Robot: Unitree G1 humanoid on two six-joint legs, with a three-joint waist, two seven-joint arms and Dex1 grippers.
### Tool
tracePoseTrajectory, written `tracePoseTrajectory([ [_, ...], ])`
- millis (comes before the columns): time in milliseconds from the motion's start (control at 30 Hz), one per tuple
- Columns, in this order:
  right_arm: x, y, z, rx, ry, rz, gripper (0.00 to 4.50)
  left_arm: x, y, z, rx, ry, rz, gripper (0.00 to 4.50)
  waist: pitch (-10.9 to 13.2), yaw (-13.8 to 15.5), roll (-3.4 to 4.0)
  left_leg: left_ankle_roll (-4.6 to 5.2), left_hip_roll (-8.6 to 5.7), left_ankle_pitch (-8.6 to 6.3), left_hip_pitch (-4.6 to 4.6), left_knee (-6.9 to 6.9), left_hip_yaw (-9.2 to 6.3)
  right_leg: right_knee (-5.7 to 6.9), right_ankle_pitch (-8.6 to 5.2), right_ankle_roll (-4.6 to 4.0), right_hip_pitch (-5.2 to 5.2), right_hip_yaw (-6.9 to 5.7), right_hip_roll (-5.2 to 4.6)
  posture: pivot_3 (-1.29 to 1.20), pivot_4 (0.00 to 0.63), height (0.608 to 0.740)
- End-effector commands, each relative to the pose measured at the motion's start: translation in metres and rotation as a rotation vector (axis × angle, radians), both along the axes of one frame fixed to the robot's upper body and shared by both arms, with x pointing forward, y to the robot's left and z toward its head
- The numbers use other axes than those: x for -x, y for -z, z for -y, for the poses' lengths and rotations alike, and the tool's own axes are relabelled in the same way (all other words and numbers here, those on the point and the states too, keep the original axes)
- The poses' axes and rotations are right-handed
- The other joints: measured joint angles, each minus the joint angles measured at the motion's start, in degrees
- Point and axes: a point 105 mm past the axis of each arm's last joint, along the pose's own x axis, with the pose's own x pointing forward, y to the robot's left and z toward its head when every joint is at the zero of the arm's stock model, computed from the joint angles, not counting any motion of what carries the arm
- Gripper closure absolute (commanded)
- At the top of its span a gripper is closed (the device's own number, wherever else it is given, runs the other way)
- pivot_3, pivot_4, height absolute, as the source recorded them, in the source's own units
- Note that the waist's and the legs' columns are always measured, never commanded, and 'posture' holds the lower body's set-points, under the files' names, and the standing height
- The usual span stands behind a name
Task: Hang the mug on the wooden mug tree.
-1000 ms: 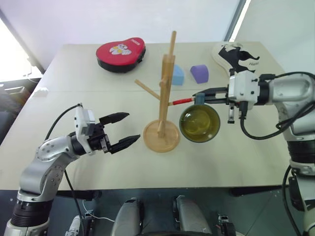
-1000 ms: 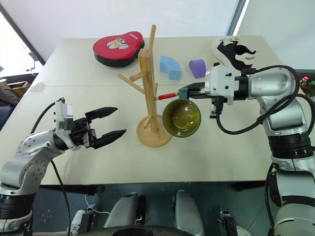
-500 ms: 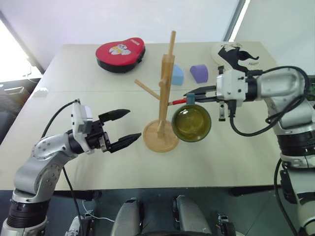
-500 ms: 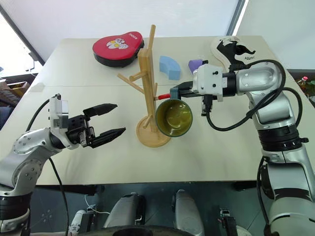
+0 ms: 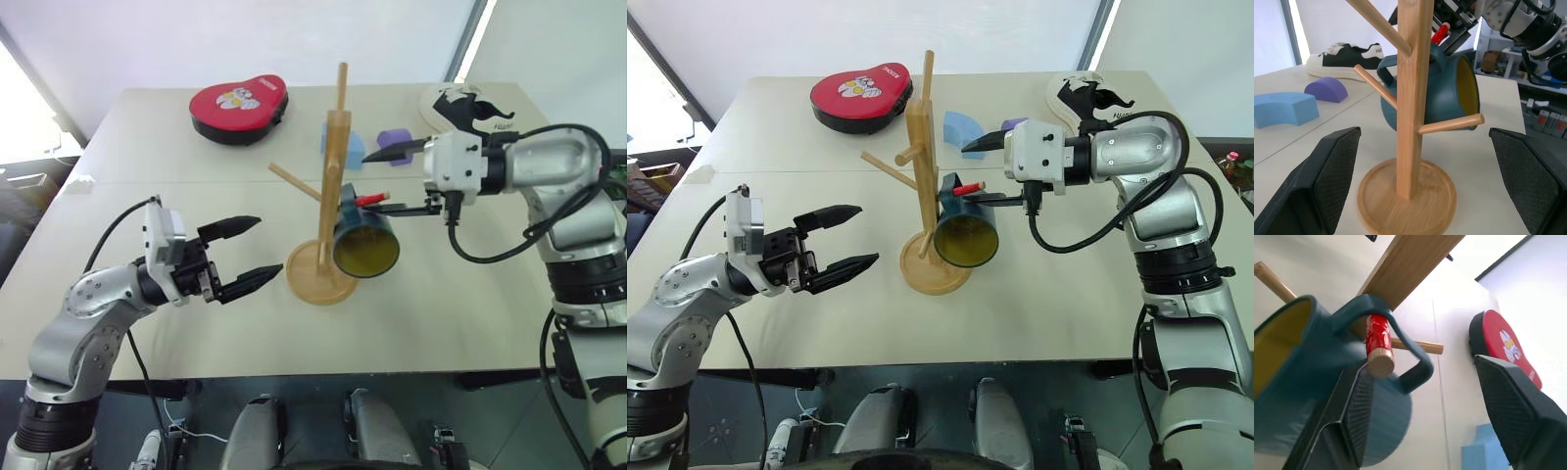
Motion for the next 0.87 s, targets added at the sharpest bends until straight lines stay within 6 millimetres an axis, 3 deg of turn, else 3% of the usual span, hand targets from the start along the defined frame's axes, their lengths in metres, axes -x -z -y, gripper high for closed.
tracePoseTrajectory([
  [33,0.001,-0.026,0.014,-0.023,0.052,0.100,1.50,0.000,-0.005,0.001,-0.001,0.007,0.038,0.00,0.0,0.1,0.00,0.00,0.00,0.00,0.00,0.00,0.00,0.00,0.00,0.00,0.00,0.00,0.00,0.00,0.150,0.735],
  [133,0.005,-0.032,0.039,-0.088,0.137,0.073,1.50,-0.007,0.003,-0.008,-0.008,-0.059,0.009,0.00,0.0,0.3,-0.01,0.00,-0.06,0.00,-0.01,0.00,0.00,0.00,0.00,0.00,0.00,-0.01,-0.06,0.00,0.150,0.735],
  [300,0.011,-0.014,0.083,-0.247,0.317,-0.077,1.50,-0.024,0.020,-0.031,-0.025,-0.249,-0.031,0.00,0.0,0.3,-0.04,0.01,-0.12,-0.01,-0.01,-0.01,-0.04,-0.08,0.00,0.00,0.10,-0.04,-0.17,0.00,0.150,0.735],
  [367,0.011,0.003,0.100,-0.372,0.390,-0.159,1.50,-0.033,0.029,-0.043,-0.021,-0.353,-0.042,0.00,0.0,0.2,-0.05,0.01,-0.13,-0.01,-0.01,-0.02,-0.02,-0.07,0.00,0.00,0.09,-0.01,-0.19,0.00,0.150,0.735],
  [467,0.008,0.058,0.122,-0.669,0.552,-0.318,1.50,-0.047,0.049,-0.071,0.015,-0.579,-0.066,0.00,-0.2,0.1,-0.23,0.01,-0.07,-0.01,0.16,-0.10,-0.04,-0.05,0.01,0.01,0.19,-0.02,-0.15,0.00,0.150,0.735],
  [667,0.003,0.112,0.137,-0.854,0.746,-0.361,1.50,-0.057,0.067,-0.087,0.060,-0.737,-0.091,0.00,0.0,-0.1,0.00,-0.01,-0.04,0.01,0.20,-0.06,0.03,0.21,0.02,0.03,0.08,0.05,-0.07,0.00,0.150,0.735],
  [867,0.005,0.123,0.141,-0.886,0.796,-0.354,1.50,-0.057,0.078,-0.087,0.062,-0.729,-0.134,0.00,0.0,0.1,-0.01,-0.01,-0.04,0.01,0.19,0.01,0.01,0.23,0.05,0.10,0.12,0.01,-0.04,0.00,0.150,0.735],
])
